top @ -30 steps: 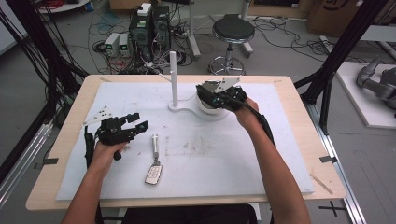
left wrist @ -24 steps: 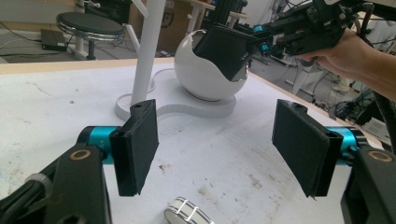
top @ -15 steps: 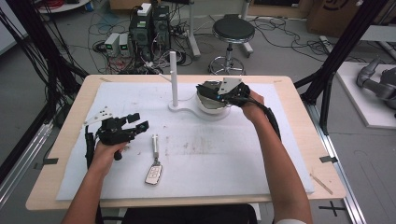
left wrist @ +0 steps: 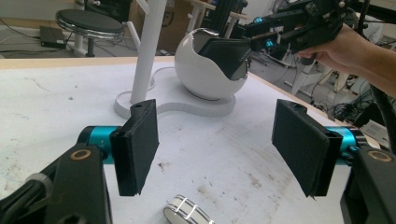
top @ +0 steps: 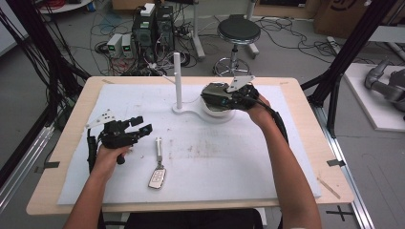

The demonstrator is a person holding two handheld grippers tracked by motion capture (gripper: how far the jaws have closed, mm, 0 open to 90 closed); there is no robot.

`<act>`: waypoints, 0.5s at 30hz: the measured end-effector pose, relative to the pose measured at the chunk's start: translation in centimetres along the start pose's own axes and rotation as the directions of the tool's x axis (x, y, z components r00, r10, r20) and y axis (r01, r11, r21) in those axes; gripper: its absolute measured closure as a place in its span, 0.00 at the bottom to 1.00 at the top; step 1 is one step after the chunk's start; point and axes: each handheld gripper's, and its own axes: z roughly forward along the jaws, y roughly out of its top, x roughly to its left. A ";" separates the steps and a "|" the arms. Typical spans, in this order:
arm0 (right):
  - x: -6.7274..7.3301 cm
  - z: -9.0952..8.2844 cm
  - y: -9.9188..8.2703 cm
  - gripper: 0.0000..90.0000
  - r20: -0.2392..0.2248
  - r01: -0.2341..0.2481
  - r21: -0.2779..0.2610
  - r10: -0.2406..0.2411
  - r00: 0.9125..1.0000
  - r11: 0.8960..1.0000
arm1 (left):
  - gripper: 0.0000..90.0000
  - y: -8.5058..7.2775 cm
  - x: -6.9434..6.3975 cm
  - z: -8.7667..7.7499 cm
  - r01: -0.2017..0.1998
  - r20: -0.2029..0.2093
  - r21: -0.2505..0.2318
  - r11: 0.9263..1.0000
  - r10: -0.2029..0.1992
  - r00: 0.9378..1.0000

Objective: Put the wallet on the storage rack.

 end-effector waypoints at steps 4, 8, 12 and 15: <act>0.3 0.2 -0.4 0.86 -0.003 0.022 0.062 -0.022 1.000 0.998 | 0.35 0.1 0.0 -0.1 0.000 0.000 -0.003 1.000 0.000 1.000; 0.5 -0.2 -0.6 0.91 -0.007 0.131 0.060 -0.131 0.991 0.990 | 0.35 0.1 -0.1 -0.1 -0.002 -0.001 -0.003 1.000 0.002 1.000; 0.7 -0.4 -0.7 0.90 0.040 0.240 0.058 -0.243 0.969 0.969 | 0.35 0.1 -0.1 -0.2 0.001 -0.001 -0.006 1.000 -0.001 1.000; 0.8 -0.3 -0.8 0.75 0.040 0.220 0.057 -0.222 0.974 0.974 | 0.35 0.1 0.0 -0.2 0.001 -0.001 -0.009 1.000 -0.001 1.000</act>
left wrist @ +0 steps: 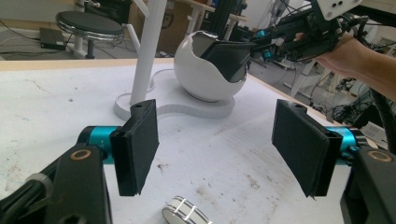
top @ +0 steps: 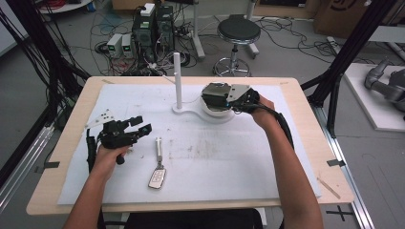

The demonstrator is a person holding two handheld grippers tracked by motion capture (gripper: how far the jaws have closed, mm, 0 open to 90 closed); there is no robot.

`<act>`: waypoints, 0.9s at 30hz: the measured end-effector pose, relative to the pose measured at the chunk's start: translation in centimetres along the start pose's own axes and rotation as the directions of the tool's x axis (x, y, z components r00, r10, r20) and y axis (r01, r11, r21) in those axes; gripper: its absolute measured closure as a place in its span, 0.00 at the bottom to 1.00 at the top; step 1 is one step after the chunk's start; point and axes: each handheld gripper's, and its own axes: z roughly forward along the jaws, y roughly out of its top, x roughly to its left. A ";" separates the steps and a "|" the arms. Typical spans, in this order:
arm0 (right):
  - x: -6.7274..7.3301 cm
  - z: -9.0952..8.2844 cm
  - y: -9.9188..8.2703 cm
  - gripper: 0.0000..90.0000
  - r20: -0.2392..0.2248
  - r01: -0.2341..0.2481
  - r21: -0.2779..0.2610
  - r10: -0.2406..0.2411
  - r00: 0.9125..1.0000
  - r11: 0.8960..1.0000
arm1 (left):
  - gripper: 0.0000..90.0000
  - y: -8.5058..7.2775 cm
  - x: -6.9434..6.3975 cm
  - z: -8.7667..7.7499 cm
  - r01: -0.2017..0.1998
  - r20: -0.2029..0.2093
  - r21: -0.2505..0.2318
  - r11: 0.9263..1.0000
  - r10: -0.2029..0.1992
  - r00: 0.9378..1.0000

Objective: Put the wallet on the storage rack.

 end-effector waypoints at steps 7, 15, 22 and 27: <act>-0.9 -1.8 -1.6 0.48 -0.048 -0.361 -0.028 0.359 0.932 0.932 | 0.35 0.2 0.1 -0.4 -0.012 -0.028 -0.004 1.000 0.011 1.000; 1.2 -5.4 -6.2 0.33 -0.022 -0.625 -0.139 0.629 0.777 0.768 | 0.17 0.3 0.3 -0.5 -0.003 -0.090 0.000 1.000 0.003 0.996; 3.6 -7.7 -8.5 0.24 0.061 -0.678 -0.142 0.690 0.721 0.721 | 0.17 0.3 0.1 -0.4 -0.032 -0.103 0.011 0.999 0.033 0.994; 5.1 -8.1 -9.4 0.24 0.085 -0.669 -0.130 0.681 0.728 0.732 | 0.17 0.2 -0.1 -0.4 -0.050 -0.138 0.032 0.998 0.054 0.989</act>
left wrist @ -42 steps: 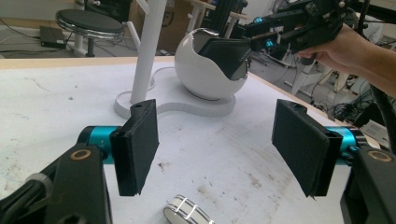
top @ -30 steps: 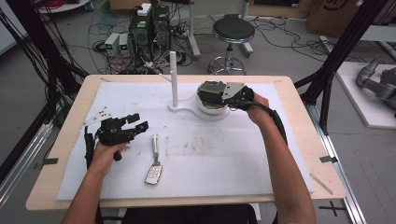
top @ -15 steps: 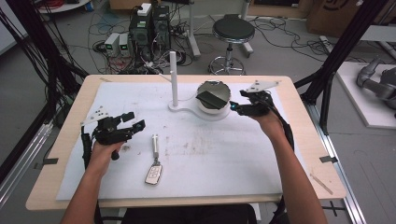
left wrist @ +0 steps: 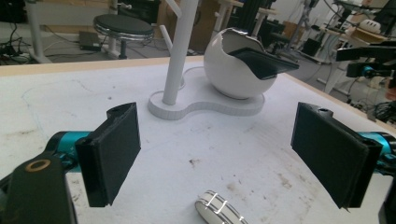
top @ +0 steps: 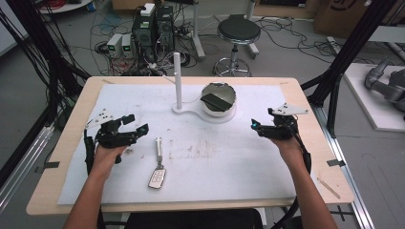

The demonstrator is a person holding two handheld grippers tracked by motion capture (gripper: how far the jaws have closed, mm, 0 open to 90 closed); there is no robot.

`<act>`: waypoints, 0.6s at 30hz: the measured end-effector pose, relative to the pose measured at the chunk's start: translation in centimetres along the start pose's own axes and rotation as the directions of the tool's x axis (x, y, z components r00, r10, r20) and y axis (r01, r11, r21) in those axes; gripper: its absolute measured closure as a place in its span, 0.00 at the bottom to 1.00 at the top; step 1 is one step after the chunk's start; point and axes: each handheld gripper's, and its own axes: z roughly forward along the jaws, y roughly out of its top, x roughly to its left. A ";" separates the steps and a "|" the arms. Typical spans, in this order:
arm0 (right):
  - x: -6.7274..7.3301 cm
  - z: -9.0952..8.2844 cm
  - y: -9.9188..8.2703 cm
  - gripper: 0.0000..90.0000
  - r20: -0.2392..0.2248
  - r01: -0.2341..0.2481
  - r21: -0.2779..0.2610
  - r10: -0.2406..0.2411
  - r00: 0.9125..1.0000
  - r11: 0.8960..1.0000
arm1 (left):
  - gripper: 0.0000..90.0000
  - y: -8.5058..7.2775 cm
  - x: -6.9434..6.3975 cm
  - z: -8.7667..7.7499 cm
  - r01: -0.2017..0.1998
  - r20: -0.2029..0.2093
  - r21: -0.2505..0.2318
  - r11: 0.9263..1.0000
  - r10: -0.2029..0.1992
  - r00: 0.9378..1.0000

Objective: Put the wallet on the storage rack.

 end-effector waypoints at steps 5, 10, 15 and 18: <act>0.3 -0.2 -1.5 0.23 0.005 -0.007 0.003 0.007 1.000 1.000 | 0.17 -0.3 -0.3 -0.2 -0.014 -0.006 0.009 1.000 0.014 1.000; 0.5 -0.1 -2.0 0.23 0.007 0.010 0.021 -0.010 1.000 1.000 | 0.18 -0.3 -0.6 -0.2 -0.022 -0.001 0.009 1.000 0.022 1.000; 0.5 -0.3 -2.2 0.23 0.005 0.015 0.020 -0.015 1.000 1.000 | 0.18 -0.5 -0.9 0.1 -0.024 0.007 0.021 0.999 0.024 1.000; 0.3 -0.7 -2.3 0.23 0.012 0.007 0.013 -0.007 1.000 1.000 | 0.19 -0.6 -1.0 0.1 -0.026 0.007 0.024 0.999 0.026 1.000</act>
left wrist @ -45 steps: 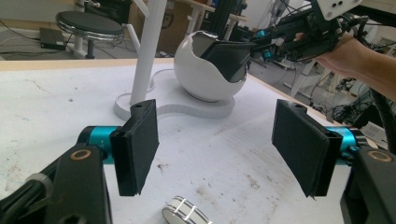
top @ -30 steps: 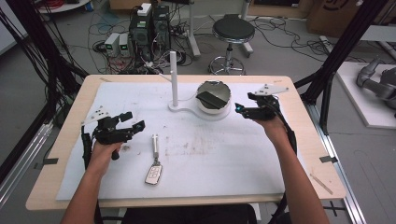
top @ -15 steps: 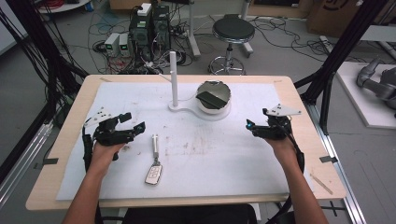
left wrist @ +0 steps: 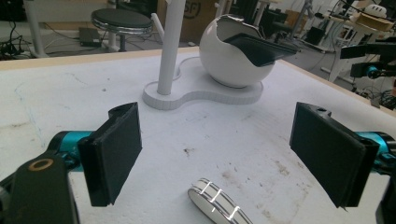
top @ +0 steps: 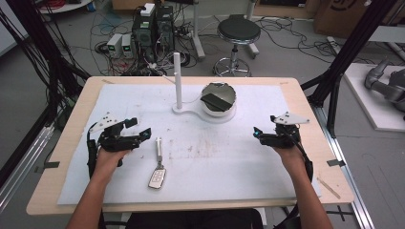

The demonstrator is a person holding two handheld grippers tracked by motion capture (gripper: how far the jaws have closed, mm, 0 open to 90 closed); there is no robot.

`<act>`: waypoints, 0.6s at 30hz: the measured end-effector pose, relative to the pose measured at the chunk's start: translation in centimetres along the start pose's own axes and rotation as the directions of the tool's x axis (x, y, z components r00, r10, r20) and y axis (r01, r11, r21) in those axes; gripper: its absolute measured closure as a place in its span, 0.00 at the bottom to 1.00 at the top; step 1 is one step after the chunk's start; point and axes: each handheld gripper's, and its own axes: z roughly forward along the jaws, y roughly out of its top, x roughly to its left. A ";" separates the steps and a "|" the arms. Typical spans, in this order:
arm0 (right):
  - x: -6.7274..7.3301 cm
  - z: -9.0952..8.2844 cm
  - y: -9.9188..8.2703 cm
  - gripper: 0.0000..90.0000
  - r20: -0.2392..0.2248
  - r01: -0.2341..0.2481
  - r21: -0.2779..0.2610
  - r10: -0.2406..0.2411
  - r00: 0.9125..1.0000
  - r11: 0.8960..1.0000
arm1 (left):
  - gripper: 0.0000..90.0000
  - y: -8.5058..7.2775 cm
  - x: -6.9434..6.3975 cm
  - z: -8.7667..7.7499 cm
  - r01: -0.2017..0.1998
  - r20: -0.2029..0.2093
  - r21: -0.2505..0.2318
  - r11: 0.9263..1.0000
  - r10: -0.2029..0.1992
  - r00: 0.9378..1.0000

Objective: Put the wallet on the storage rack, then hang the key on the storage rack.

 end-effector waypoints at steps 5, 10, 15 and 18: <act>-0.3 -0.3 -0.2 0.23 0.004 -0.012 -0.001 0.012 1.000 1.000 | 0.19 0.0 0.0 0.0 0.005 -0.009 -0.008 1.000 -0.005 1.000; -0.6 -0.5 -0.4 0.23 0.011 -0.022 -0.001 0.022 1.000 1.000 | 0.19 -0.1 0.1 0.0 0.012 -0.006 -0.007 1.000 -0.012 1.000; -0.5 -0.4 -0.4 0.23 0.007 -0.021 0.003 0.021 1.000 1.000 | 0.19 -0.1 0.0 0.0 0.013 -0.012 -0.008 1.000 -0.013 1.000; -0.4 -0.2 -0.5 0.23 0.003 -0.014 0.006 0.014 1.000 1.000 | 0.19 -0.2 0.1 0.2 0.024 -0.010 -0.008 1.000 -0.025 1.000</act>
